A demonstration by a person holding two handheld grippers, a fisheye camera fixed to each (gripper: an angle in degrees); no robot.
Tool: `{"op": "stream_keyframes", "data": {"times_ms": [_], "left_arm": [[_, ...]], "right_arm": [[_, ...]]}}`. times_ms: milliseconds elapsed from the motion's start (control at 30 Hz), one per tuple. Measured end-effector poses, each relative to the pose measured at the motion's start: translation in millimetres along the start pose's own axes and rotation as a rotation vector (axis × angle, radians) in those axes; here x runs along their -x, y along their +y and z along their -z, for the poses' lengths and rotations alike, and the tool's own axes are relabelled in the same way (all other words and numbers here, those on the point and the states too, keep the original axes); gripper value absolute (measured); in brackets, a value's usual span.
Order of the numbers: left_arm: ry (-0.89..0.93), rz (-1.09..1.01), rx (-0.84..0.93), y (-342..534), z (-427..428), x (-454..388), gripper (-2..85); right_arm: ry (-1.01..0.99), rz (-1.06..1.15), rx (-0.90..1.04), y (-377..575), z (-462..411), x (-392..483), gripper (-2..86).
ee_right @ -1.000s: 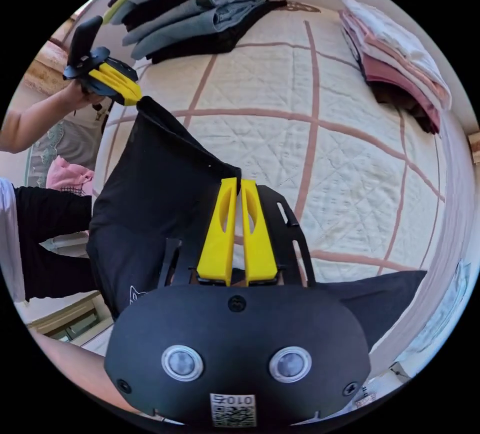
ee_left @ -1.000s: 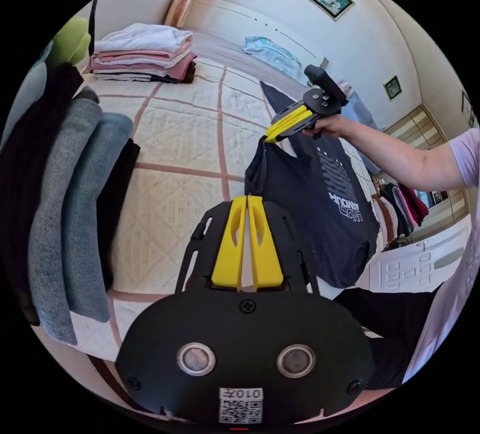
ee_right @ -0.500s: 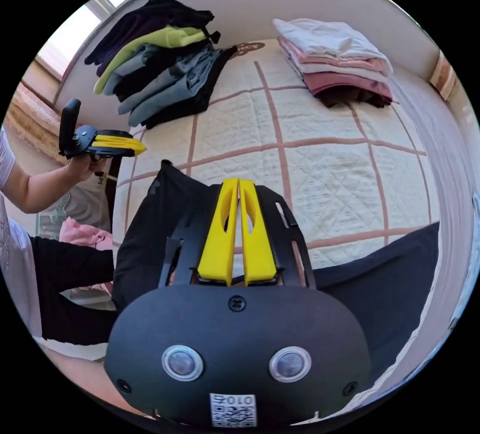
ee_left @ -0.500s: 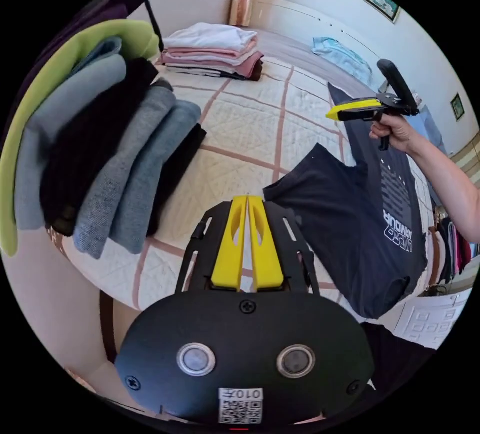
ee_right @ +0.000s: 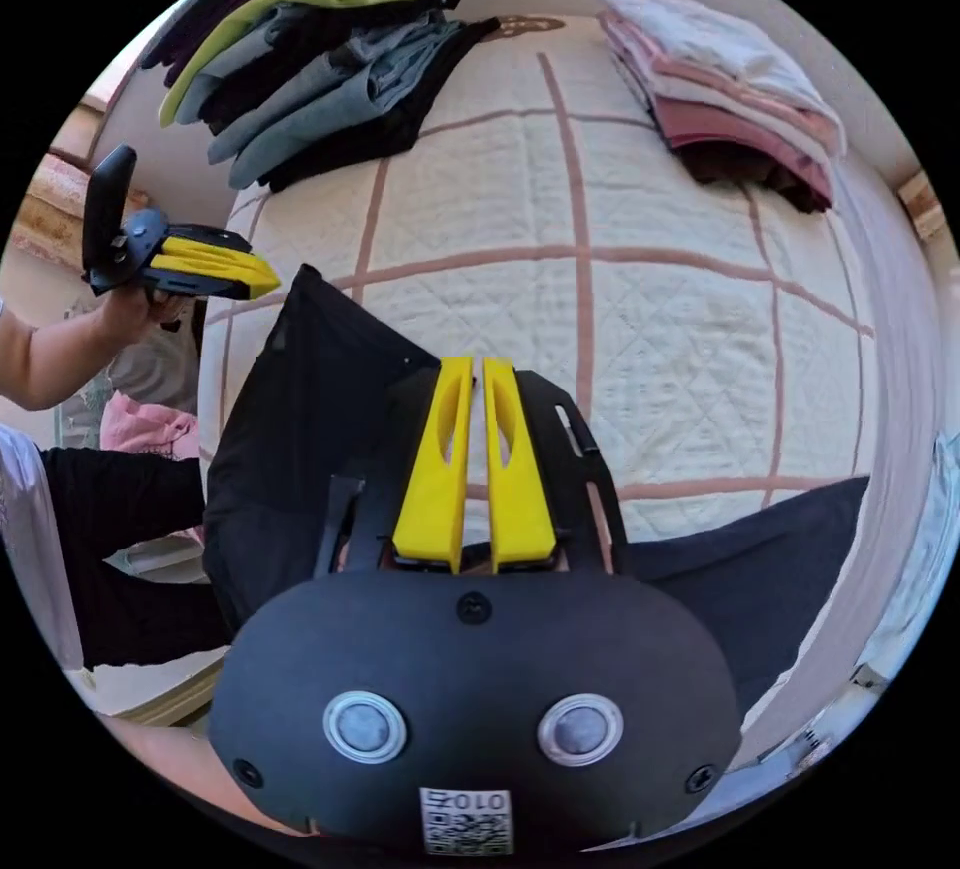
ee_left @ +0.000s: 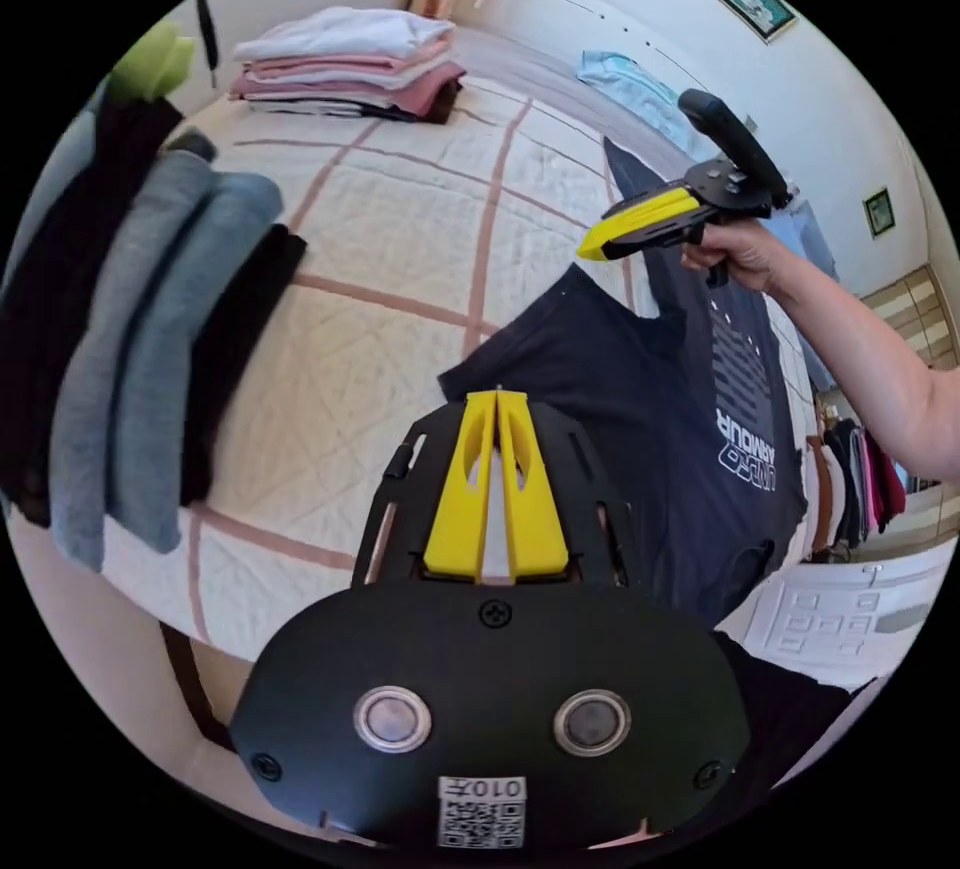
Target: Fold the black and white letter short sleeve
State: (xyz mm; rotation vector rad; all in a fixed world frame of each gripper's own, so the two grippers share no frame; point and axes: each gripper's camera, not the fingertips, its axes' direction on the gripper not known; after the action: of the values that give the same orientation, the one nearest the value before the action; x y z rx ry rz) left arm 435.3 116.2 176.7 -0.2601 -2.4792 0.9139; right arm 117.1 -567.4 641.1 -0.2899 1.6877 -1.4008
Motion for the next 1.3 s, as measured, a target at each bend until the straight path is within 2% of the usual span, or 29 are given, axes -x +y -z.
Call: {"op": "stream_keyframes", "data": {"times_ms": [67,167,267,433,500,700,833,900,967,1033,1133,1233,1300], "left_arm": [[-0.053,0.090,0.016,5,0,13,1.8],[0.059,0.112,0.108,2,-32,20,3.2],[0.037,0.094,0.127,-6,-51,12,4.0],[-0.012,0.112,0.133,-7,-67,7,4.5],[-0.020,0.104,0.128,-3,-72,4,4.4],[-0.080,0.116,0.062,8,-69,-2,4.4],[-0.139,0.117,0.088,5,-92,-7,4.3],[-0.106,0.122,0.111,3,-105,-6,3.9],[-0.164,0.094,0.101,5,-119,-10,3.1],[-0.170,0.085,0.087,8,-124,-13,2.2],[-0.188,0.082,0.075,16,-127,-18,0.7],[-0.287,0.130,0.087,26,-126,-17,0.3],[-0.332,0.155,0.035,29,-112,-16,0.3]], "right_arm": [[-0.027,0.004,0.033,-1,2,-3,5.4],[-0.066,0.012,0.162,-4,-13,-2,7.7],[-0.106,0.000,0.212,-7,-21,2,10.1],[-0.075,-0.002,0.236,-12,-29,13,9.2],[0.013,0.043,0.251,-9,-24,25,6.8],[-0.039,0.011,0.156,8,7,31,5.5],[-0.057,0.035,0.243,14,-4,37,6.7],[-0.021,0.049,0.263,19,-14,47,6.1],[0.033,0.039,0.252,23,-17,55,5.5],[0.084,0.047,0.225,28,-11,64,5.2],[0.157,0.010,0.039,46,19,75,5.1],[0.095,-0.127,-0.115,79,58,63,5.9],[0.057,-0.270,-0.306,133,95,48,6.0]]}}
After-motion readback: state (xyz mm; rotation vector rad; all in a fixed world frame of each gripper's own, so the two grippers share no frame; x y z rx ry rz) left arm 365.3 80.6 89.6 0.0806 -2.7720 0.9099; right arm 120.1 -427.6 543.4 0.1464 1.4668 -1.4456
